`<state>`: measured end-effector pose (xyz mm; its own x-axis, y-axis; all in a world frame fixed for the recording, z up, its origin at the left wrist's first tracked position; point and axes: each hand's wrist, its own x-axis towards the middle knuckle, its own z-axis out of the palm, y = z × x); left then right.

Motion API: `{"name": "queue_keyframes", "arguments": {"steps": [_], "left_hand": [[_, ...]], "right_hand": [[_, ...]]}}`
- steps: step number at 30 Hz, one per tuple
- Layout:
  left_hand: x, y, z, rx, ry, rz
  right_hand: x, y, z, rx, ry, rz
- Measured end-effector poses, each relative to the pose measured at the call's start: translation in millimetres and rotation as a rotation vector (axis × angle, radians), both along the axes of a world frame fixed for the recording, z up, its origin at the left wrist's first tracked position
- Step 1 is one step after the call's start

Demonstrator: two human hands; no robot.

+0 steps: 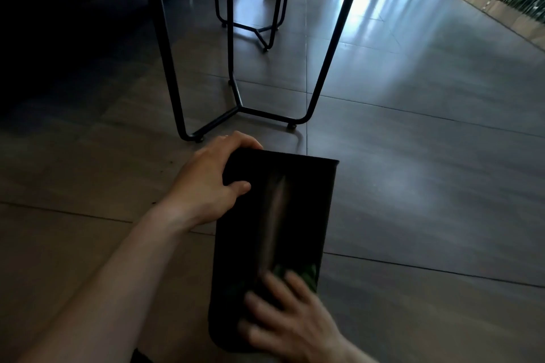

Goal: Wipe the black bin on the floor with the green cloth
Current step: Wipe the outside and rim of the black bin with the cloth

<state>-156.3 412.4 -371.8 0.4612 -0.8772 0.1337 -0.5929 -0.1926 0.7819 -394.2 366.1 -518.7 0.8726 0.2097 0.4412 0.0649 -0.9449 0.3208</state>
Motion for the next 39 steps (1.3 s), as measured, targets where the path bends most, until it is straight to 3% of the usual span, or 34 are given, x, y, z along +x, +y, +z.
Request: {"name": "queue_keyframes", "arguments": {"steps": [2, 3, 5, 8, 11, 14, 17, 20, 23, 26, 28, 32, 36, 37, 39], "left_hand": [[-3, 2, 1, 0.000, 0.008, -0.010], [-4, 2, 1, -0.006, 0.007, -0.018], [-5, 0, 1, -0.009, 0.006, -0.026], [-6, -2, 2, -0.030, -0.010, -0.056], [-10, -6, 3, -0.046, -0.016, -0.065], [-7, -7, 0, -0.040, -0.014, -0.033], [-2, -5, -2, -0.013, 0.003, 0.008], [-5, -4, -1, -0.002, 0.016, -0.021], [-8, -7, 1, -0.010, 0.007, -0.051], [-11, -11, 1, -0.048, -0.009, -0.099], [-12, -12, 1, -0.066, -0.014, -0.112], [-8, -13, 0, -0.038, -0.010, -0.061], [-8, -9, 0, -0.013, 0.008, -0.034], [-9, -9, 1, -0.013, 0.013, -0.045], [-11, -9, 1, -0.013, 0.010, -0.063]], "right_hand": [[-17, 9, -11, -0.080, 0.189, 0.034], [-15, 5, -6, -0.089, 0.179, 0.031], [1, -13, 18, 0.003, 0.001, -0.020], [44, -52, 73, 0.252, -0.306, -0.281], [68, -73, 100, 0.358, -0.422, -0.416], [48, -53, 66, 0.197, -0.309, -0.296], [-2, -17, 12, 0.012, -0.064, -0.081], [-25, -3, 1, -0.112, 0.131, 0.011], [3, -25, 37, 0.020, -0.065, -0.027], [47, -62, 91, 0.227, -0.326, -0.293], [64, -74, 109, 0.281, -0.384, -0.381], [36, -43, 64, 0.163, -0.269, -0.197], [-21, -4, 9, -0.095, 0.263, 0.037], [-24, -5, 9, -0.113, 0.292, 0.034], [-14, -17, 21, -0.053, 0.046, 0.025]]}}
